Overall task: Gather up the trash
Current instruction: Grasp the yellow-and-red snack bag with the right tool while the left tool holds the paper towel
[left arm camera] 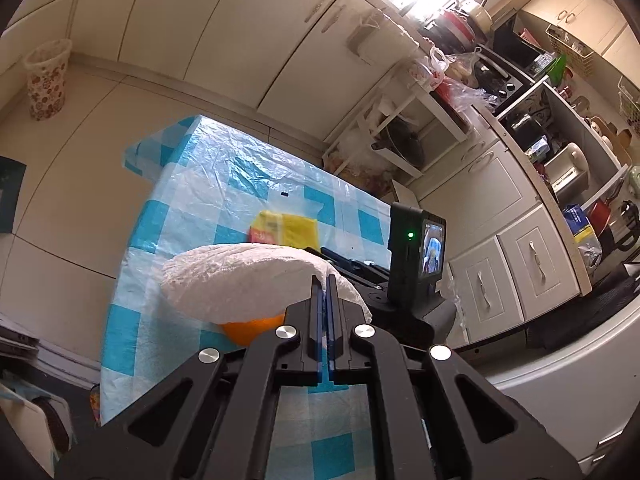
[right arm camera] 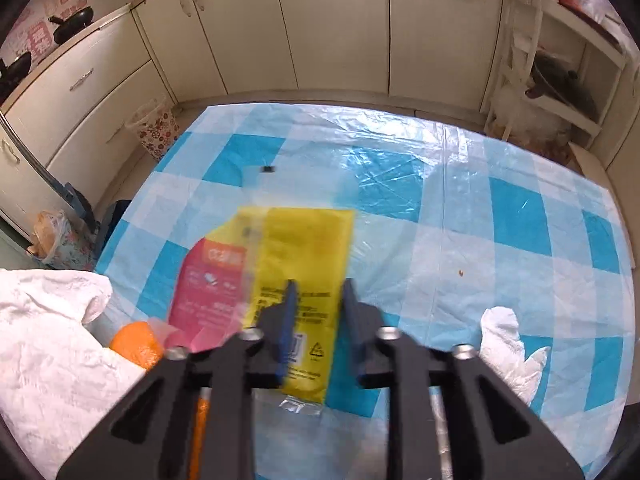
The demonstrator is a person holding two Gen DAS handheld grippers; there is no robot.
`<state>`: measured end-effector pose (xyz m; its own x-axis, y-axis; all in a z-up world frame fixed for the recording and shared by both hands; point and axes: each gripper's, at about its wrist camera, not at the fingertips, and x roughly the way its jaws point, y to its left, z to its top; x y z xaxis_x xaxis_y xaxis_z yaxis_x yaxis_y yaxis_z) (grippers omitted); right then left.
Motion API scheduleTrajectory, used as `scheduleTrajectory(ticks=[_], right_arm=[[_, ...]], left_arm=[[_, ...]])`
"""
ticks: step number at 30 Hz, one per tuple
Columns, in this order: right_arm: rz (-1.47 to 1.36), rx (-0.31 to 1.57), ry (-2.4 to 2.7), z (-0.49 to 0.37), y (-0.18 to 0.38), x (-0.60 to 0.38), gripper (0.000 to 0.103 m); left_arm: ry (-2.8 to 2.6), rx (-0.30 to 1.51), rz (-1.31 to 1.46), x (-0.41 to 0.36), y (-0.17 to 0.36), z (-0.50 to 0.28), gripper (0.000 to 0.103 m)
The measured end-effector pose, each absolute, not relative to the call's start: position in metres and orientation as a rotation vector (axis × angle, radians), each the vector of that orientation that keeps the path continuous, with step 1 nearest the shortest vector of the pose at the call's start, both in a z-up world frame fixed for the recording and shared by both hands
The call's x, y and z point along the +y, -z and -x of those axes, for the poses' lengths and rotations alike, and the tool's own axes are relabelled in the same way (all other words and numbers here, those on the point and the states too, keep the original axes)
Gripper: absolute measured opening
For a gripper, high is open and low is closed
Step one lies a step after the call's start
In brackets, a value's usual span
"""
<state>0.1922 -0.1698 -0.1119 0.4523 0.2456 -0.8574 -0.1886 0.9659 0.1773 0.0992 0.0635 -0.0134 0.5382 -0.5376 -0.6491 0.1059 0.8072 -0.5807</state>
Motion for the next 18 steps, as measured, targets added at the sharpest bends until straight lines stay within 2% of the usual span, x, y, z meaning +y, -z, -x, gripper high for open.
scheduleTrajectory(ticks=[12,18], right_arm=[[-0.268,0.998,-0.317,-0.148,0.085,-0.221,0.002],[-0.296,0.928,-0.345,-0.107,0.057,-0.246,0.002]], left_arm=[[0.393,0.911,0.561,0.077,0.01,-0.096,0.002],[0.355,0.9,0.475,0.063,0.006,-0.091,0.002]])
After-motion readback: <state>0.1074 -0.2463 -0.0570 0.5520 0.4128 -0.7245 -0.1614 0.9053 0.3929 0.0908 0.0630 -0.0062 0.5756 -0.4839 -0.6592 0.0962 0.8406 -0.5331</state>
